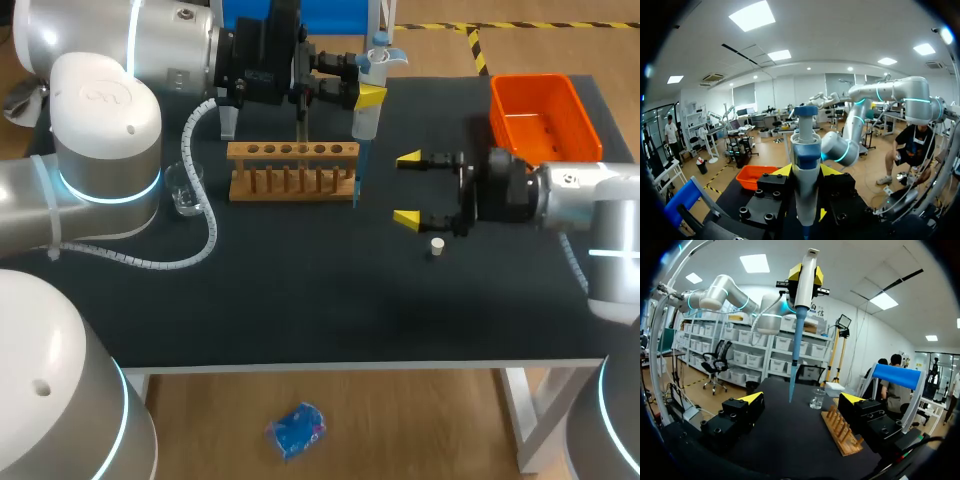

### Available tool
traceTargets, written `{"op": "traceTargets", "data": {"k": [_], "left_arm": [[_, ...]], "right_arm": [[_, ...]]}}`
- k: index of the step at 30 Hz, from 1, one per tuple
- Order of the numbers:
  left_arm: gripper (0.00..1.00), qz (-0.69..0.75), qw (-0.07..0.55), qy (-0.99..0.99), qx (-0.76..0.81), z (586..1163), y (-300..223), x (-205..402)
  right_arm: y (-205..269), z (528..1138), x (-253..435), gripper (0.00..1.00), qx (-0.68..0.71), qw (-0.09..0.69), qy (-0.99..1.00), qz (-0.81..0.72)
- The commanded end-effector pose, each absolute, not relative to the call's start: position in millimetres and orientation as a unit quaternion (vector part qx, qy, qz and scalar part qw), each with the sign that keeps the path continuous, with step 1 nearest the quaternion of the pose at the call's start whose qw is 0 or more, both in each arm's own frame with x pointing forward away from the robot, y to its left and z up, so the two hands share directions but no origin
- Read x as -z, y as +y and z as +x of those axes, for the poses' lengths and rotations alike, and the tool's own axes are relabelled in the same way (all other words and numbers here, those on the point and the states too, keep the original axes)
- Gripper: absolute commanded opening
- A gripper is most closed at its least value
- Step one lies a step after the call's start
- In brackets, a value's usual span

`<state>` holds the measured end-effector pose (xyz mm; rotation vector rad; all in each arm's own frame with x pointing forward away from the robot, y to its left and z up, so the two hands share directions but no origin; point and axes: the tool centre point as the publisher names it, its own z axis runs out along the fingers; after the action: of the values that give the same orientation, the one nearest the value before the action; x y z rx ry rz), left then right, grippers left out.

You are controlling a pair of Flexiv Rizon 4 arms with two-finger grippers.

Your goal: Invert the test tube, pick up the pipette, mount the tip to pipette, aspirate from beaker and dispense into the tube, eject the tip, return the pipette, and cap with the stopper.

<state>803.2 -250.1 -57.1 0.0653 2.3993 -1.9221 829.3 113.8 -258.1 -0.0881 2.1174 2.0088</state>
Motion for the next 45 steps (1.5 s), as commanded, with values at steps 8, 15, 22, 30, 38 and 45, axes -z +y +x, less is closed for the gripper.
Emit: {"op": "traceTargets", "data": {"k": [8, 15, 22, 30, 38, 45], "left_arm": [[0.00, 0.022, 0.034, 0.779, 0.626, 803.2, -249.4, 57.4], [0.00, 0.022, 0.034, 0.779, 0.626, 803.2, -249.4, 57.4], [0.00, 0.016, 0.042, 0.787, 0.615, 799.1, -238.2, 52.7], [0.00, -0.020, 0.095, 0.791, 0.605, 811.5, -169.3, 58.3], [0.00, -0.081, 0.141, 0.773, 0.614, 830.9, -104.8, 76.3], [0.00, -0.081, 0.141, 0.773, 0.614, 830.9, -104.8, 76.3]], "right_arm": [[111.5, 823.9, 252.8, 1.00, -0.678, 0.119, 0.725, -0.019], [111.5, 823.9, 252.8, 1.00, -0.678, 0.119, 0.725, -0.019], [111.5, 823.9, 252.8, 1.00, -0.678, 0.119, 0.725, -0.019], [111.5, 823.9, 252.8, 1.00, -0.678, 0.119, 0.725, -0.019], [111.5, 823.9, 252.8, 1.00, -0.678, 0.119, 0.725, -0.019], [111.5, 823.9, 252.8, 1.00, -0.678, 0.119, 0.725, -0.019]]}}
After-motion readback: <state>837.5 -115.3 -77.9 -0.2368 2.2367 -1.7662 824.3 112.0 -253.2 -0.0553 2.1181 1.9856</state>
